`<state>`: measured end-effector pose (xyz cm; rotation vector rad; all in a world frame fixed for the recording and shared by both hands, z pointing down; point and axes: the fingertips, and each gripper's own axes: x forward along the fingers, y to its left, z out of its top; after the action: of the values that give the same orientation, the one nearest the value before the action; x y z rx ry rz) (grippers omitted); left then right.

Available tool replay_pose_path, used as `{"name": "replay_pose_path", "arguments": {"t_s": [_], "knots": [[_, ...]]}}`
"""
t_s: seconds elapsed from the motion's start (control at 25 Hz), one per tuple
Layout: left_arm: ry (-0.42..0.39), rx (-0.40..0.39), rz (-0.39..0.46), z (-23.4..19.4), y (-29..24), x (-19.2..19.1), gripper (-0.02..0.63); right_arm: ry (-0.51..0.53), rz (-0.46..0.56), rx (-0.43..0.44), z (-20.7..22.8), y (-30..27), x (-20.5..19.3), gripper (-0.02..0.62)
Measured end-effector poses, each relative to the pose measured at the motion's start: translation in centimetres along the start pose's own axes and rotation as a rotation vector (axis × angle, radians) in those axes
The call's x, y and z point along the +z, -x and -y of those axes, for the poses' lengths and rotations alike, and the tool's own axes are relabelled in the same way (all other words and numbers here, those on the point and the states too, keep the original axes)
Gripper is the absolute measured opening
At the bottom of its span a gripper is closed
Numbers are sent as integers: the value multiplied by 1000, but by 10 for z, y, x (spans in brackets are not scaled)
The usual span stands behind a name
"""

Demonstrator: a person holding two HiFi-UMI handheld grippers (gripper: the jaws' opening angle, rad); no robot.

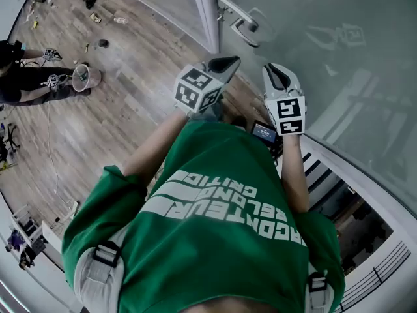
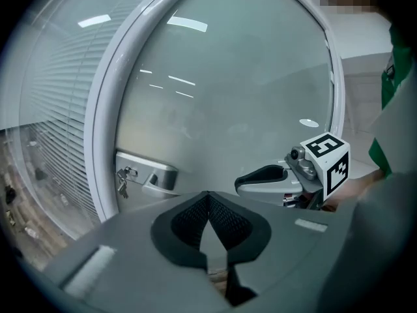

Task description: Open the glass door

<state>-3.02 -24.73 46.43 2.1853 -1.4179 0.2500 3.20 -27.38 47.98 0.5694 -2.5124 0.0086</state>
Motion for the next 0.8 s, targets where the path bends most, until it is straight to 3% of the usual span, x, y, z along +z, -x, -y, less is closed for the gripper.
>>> {"name": "replay_pose_path", "arguments": {"t_s": [0.2,0.8], "knots": [[31,-10,-52,-27,-27,-3,15,112,-146,-98,6,-38,-13,58],[-27,-107,-221,-36,-75,-18,15,462,-376,-135,-1,-91,-36,61]]}}
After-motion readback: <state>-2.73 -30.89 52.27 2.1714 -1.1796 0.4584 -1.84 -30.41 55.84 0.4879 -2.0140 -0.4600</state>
